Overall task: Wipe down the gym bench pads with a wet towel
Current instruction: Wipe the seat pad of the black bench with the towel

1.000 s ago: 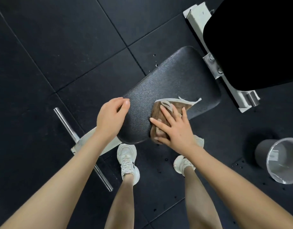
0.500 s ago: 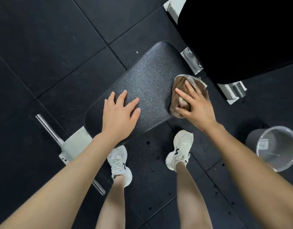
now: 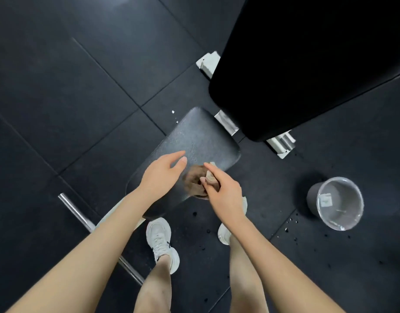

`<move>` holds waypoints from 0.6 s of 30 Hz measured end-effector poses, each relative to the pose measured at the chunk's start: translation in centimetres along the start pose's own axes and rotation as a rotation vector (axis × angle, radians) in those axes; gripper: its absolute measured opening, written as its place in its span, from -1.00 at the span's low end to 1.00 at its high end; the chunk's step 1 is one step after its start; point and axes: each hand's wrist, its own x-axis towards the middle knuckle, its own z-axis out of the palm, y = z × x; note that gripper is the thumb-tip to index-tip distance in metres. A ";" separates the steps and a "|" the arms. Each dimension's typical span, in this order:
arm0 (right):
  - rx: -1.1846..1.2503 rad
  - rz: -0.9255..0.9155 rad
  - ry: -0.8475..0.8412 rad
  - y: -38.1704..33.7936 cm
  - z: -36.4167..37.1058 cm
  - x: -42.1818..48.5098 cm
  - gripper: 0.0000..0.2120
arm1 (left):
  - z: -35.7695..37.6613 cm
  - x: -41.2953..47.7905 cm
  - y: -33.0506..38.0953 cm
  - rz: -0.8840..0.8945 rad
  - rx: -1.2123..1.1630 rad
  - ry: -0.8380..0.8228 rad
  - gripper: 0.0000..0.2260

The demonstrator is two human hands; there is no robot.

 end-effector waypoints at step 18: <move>-0.027 -0.180 0.085 -17.7 -21.1 1.8 -0.67 | -4.0 -6.2 21.5 0.135 -0.815 0.153 -0.72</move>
